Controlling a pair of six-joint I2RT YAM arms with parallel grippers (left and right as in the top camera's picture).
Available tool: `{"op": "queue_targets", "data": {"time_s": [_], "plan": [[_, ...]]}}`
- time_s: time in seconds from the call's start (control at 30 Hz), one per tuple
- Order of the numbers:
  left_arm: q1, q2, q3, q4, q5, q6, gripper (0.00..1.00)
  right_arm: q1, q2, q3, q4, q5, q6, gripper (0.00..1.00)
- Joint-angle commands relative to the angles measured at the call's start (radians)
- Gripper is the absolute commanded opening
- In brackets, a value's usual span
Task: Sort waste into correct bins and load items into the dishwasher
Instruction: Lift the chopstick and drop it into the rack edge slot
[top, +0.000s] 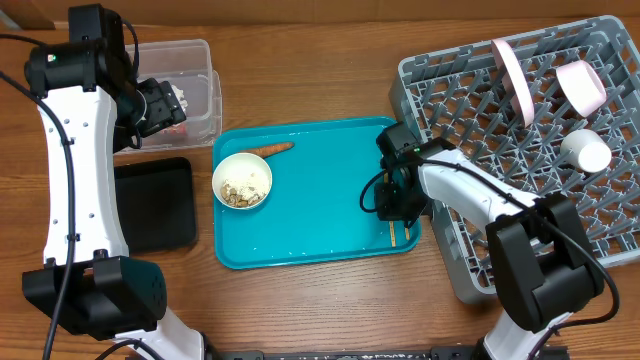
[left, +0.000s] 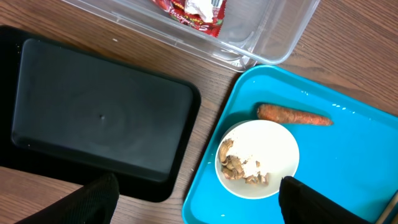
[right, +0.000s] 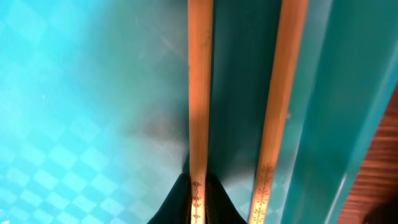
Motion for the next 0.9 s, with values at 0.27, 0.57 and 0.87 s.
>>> {"op": "queue_targets", "data": {"time_s": [0.27, 0.57, 0.87], "plan": [[0.004, -0.003, 0.006, 0.001, 0.011, -0.006, 0.85, -0.053, -0.209, 0.258, -0.143, 0.182, -0.087, 0.04], [0.004, -0.003, 0.006, 0.008, 0.011, -0.006, 0.85, -0.207, -0.273, 0.245, -0.222, 0.289, -0.321, 0.04], [0.004, -0.003, 0.006, 0.01, 0.011, -0.006, 0.85, -0.254, -0.272, 0.125, -0.228, 0.288, -0.416, 0.04]]}}
